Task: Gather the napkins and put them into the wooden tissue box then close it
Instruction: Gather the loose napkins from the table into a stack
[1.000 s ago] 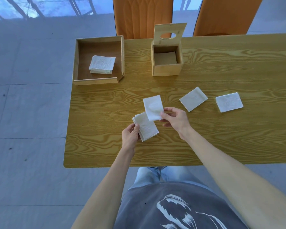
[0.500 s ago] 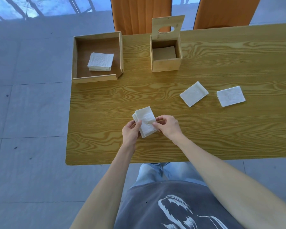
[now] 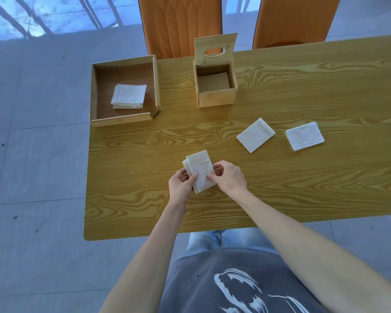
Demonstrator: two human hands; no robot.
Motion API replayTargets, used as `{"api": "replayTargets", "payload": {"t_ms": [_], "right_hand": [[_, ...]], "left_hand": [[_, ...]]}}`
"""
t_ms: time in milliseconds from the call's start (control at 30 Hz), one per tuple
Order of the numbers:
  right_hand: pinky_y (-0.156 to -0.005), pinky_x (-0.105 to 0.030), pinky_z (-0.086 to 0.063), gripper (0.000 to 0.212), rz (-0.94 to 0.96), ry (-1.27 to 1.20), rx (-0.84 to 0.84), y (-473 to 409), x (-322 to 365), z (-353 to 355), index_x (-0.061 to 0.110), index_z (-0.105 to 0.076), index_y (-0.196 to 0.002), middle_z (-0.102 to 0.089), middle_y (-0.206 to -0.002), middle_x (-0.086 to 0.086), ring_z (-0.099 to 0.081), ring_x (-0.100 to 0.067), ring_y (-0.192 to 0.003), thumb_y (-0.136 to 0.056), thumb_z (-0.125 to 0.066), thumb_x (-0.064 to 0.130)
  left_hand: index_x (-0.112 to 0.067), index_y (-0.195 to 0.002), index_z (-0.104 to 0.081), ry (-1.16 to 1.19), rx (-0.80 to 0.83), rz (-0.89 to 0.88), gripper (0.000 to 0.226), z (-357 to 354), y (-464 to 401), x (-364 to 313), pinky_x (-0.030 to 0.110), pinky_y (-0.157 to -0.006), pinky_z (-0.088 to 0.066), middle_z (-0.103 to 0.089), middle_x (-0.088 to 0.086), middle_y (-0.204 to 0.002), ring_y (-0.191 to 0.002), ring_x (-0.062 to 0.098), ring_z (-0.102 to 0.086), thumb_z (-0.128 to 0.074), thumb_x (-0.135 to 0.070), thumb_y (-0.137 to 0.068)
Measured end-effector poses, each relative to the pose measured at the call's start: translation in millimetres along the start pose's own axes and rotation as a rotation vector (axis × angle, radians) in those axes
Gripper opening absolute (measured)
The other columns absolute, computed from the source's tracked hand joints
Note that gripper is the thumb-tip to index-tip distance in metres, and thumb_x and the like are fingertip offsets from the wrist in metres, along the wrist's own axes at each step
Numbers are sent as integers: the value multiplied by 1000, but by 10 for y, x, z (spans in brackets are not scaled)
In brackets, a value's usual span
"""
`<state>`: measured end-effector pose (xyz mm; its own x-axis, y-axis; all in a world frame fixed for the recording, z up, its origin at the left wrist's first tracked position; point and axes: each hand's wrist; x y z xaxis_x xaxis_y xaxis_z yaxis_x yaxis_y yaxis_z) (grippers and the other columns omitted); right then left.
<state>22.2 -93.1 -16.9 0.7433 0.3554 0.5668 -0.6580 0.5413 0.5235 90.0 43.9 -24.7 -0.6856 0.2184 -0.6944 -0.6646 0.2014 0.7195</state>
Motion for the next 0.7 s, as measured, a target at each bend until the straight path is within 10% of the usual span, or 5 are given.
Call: {"api": "replayTargets", "payload": {"t_ms": [700], "right_hand": [[-90, -43, -50, 36, -224, 18, -376, -740, -326, 1116, 18, -57, -128, -54, -132, -9, -62, -31, -110, -96, -61, 34]], "left_hand": [[-11, -117, -62, -90, 91, 62, 23, -663, -181, -275, 45, -93, -58, -73, 8, -110, -106, 27, -71, -66, -12, -94]]}}
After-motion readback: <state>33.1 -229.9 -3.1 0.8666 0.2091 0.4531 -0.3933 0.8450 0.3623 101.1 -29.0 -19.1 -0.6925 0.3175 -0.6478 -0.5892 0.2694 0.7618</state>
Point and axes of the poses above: each hand's wrist, its own y-axis away from the middle knuckle, its own z-axis out of the back of the hand, x = y × z
